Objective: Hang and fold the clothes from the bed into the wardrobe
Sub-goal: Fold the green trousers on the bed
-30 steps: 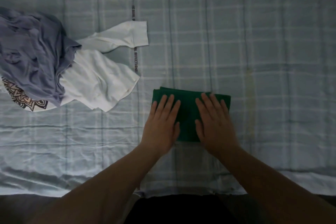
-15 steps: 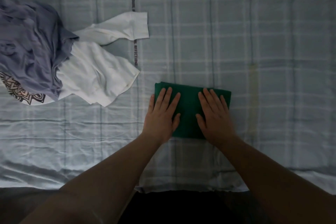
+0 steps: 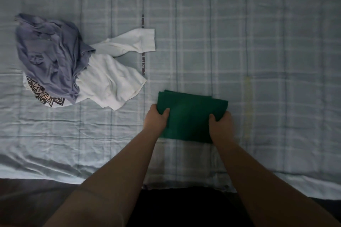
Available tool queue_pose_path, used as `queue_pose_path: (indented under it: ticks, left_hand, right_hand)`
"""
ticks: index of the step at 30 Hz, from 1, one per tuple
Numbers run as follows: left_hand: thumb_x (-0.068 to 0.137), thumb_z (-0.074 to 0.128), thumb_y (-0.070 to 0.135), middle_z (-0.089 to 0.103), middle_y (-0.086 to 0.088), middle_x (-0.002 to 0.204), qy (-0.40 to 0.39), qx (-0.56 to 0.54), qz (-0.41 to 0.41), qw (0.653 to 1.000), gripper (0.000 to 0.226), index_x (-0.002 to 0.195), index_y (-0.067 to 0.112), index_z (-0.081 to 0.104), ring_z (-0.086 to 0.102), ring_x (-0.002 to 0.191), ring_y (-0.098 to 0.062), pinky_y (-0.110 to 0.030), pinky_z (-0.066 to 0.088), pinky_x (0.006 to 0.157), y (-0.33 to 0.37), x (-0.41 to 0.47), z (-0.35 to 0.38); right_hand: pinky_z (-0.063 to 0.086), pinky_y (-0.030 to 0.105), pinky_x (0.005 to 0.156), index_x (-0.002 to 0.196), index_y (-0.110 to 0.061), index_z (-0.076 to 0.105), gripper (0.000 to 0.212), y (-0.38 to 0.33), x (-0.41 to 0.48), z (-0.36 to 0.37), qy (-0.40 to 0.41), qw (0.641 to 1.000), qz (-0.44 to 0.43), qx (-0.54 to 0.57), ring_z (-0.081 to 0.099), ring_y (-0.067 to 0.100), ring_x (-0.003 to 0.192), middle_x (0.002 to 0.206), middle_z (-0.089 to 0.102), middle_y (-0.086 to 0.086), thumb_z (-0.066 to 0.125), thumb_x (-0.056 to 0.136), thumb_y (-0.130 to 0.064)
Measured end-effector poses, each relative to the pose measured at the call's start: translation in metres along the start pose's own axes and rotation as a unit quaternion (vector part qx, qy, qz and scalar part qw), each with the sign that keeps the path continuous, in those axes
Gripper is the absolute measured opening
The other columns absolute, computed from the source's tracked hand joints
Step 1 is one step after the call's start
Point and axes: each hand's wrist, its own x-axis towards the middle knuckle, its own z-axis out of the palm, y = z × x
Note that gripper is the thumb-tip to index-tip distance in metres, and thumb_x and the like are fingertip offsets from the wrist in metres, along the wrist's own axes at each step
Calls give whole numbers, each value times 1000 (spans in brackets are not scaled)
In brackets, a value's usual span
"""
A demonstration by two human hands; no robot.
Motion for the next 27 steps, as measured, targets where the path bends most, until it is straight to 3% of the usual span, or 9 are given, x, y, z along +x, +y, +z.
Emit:
queue_pose_path:
  ticks: [4, 8, 12, 16, 19, 22, 27]
  left_hand:
    - [91, 67, 39, 68, -11, 112, -62, -130, -70, 987, 49, 123, 3, 59, 68, 95, -27, -43, 59, 82, 10, 3, -11]
    - [90, 71, 27, 74, -17, 106, -147, -280, -103, 943, 39, 122, 5, 63, 73, 92, -36, -56, 58, 83, 21, -17, -46]
    - [94, 66, 23, 71, -14, 118, -172, -383, -52, 906, 37, 128, 10, 60, 69, 107, -34, -54, 54, 94, 17, -54, -108]
    - [98, 59, 29, 70, -10, 122, -113, -438, 26, 891, 33, 128, 14, 60, 68, 111, -28, -46, 55, 93, 2, -112, -193]
    - [101, 54, 27, 68, -9, 126, -55, -485, 80, 869, 35, 133, 13, 57, 65, 116, -27, -45, 52, 98, -29, -158, -263]
    - [102, 51, 25, 64, -12, 132, -6, -543, 123, 830, 38, 137, 10, 54, 61, 123, -28, -47, 46, 104, -82, -205, -333]
    - [100, 54, 25, 63, -15, 133, 84, -603, 162, 777, 41, 137, 7, 53, 60, 124, -31, -49, 48, 104, -207, -288, -450]
  right_hand:
    - [52, 44, 92, 129, -2, 52, 46, -8, 5, -6, -60, 993, 71, 69, 60, 32, 103, 116, 60, 13, 64, 94, -30]
    - [53, 51, 93, 127, -5, 58, 39, -30, -8, -30, -162, 955, 134, 207, 65, 35, 102, 123, 65, 18, 68, 92, -22]
    - [58, 50, 83, 127, -18, 60, 34, -80, -48, -53, -256, 928, 80, 259, 69, 35, 104, 119, 71, 12, 64, 94, -21]
    - [59, 45, 81, 122, -26, 61, 25, -157, -117, -51, -334, 916, -21, 221, 71, 28, 102, 112, 74, 4, 58, 97, -28]
    - [56, 44, 86, 126, -26, 58, 31, -217, -181, -26, -376, 902, -100, 185, 71, 27, 104, 117, 72, 5, 58, 94, -26]
    - [54, 45, 89, 129, -24, 58, 43, -266, -263, 14, -441, 869, -175, 143, 70, 27, 107, 120, 71, 4, 63, 87, -25]
    - [56, 46, 87, 130, -19, 58, 32, -301, -422, 108, -494, 825, -251, 110, 69, 27, 108, 120, 71, 6, 49, 99, -17]
